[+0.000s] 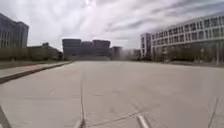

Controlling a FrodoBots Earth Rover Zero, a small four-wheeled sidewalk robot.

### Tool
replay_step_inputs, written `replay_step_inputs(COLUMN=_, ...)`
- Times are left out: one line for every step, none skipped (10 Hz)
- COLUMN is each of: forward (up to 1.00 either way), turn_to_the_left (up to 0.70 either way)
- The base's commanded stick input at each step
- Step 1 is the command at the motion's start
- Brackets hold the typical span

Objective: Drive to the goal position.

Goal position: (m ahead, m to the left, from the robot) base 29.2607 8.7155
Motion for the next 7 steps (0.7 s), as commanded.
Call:
replay_step_inputs(forward=1.00, turn_to_the_left=0.00)
replay_step_inputs(forward=1.00, turn_to_the_left=0.00)
replay_step_inputs(forward=1.00, turn_to_the_left=0.27)
replay_step_inputs(forward=1.00, turn_to_the_left=0.27)
replay_step_inputs(forward=1.00, turn_to_the_left=0.13)
replay_step_inputs(forward=1.00, turn_to_the_left=0.00)
replay_step_inputs(forward=1.00, turn_to_the_left=0.00)
